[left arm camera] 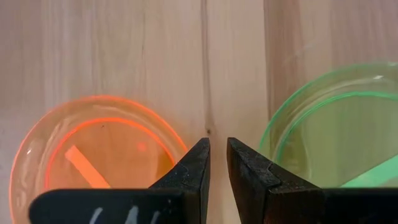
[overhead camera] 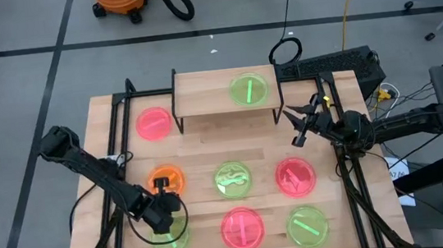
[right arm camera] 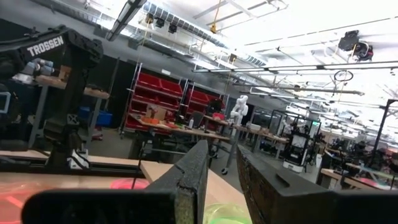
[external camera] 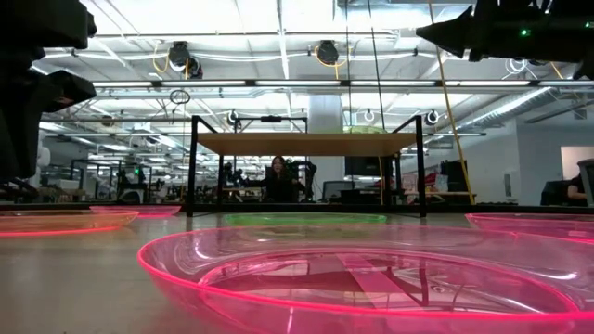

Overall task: Place and stack plates onto a shelf
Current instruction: Stack the green plate on top of the green plate on the shelf

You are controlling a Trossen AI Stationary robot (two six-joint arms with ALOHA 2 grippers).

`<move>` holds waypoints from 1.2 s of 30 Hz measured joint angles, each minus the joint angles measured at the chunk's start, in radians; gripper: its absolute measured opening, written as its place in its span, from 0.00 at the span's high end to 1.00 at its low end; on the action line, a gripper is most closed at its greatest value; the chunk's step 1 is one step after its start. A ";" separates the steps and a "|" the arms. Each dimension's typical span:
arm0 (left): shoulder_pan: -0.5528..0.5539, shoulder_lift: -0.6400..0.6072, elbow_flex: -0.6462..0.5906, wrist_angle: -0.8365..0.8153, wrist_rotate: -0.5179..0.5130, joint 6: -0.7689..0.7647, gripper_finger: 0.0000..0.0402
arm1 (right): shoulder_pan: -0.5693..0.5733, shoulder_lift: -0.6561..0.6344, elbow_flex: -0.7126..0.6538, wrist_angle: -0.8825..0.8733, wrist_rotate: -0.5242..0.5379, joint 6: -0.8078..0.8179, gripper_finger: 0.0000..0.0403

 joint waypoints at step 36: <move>-0.011 0.121 0.137 -0.156 0.160 0.011 0.84 | 0.000 0.000 0.000 -0.016 0.001 0.017 0.83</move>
